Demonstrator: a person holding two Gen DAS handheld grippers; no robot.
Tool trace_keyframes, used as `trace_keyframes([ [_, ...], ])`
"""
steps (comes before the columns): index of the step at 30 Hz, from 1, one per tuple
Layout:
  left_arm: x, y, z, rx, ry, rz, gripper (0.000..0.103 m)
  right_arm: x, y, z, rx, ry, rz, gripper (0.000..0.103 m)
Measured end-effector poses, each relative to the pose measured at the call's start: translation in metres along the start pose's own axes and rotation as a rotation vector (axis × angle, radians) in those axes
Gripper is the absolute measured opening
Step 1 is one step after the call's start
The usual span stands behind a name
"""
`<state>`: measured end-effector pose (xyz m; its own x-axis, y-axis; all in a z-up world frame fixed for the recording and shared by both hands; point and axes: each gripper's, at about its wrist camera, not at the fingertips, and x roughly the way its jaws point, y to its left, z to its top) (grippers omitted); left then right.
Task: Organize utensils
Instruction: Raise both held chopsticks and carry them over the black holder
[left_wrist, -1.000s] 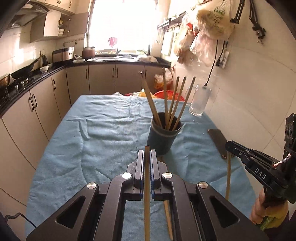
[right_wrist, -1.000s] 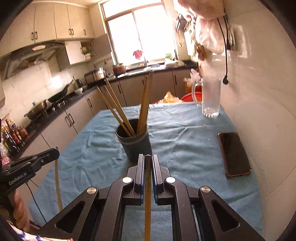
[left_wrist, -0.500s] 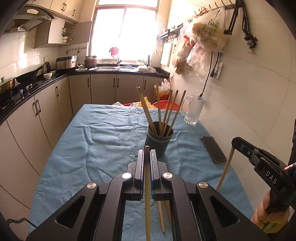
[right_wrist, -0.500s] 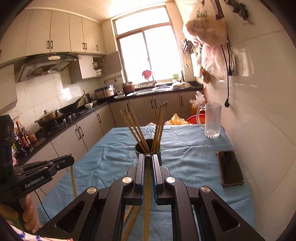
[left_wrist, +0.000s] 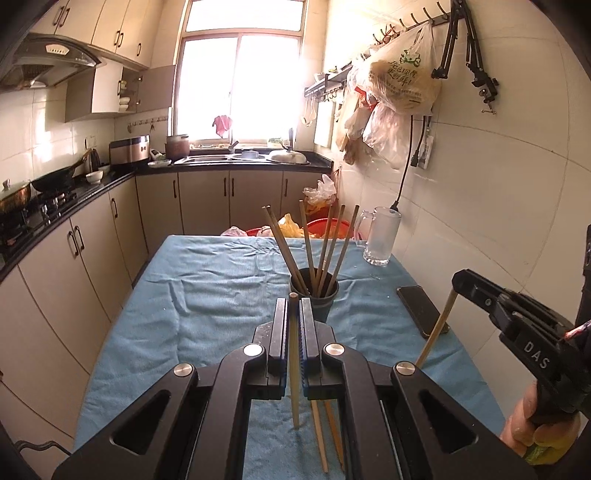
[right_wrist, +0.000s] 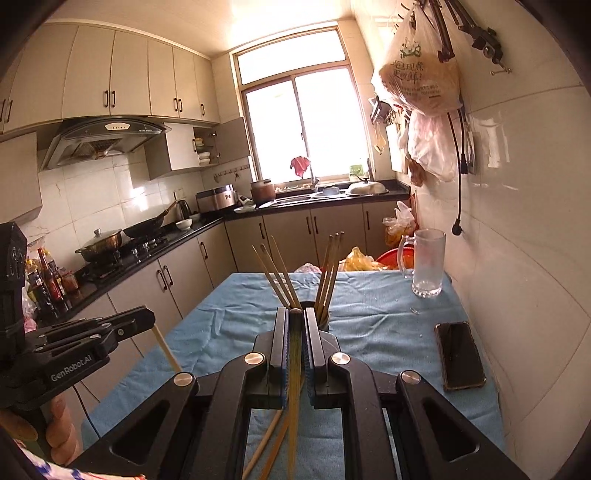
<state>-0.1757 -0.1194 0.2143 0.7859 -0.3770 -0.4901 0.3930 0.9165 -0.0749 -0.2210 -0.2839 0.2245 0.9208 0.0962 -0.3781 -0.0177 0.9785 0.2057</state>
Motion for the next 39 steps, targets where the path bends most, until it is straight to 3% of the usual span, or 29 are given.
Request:
trace_keyframes([
  [19, 0.012, 0.0, 0.013, 0.047, 0.011, 0.059, 0.005, 0.014, 0.005, 0.019, -0.02, -0.015, 0.007, 0.008],
  [39, 0.021, -0.002, 0.019, 0.062, 0.031, 0.07, 0.005, 0.021, 0.001, 0.029, -0.017, -0.018, 0.002, 0.008],
])
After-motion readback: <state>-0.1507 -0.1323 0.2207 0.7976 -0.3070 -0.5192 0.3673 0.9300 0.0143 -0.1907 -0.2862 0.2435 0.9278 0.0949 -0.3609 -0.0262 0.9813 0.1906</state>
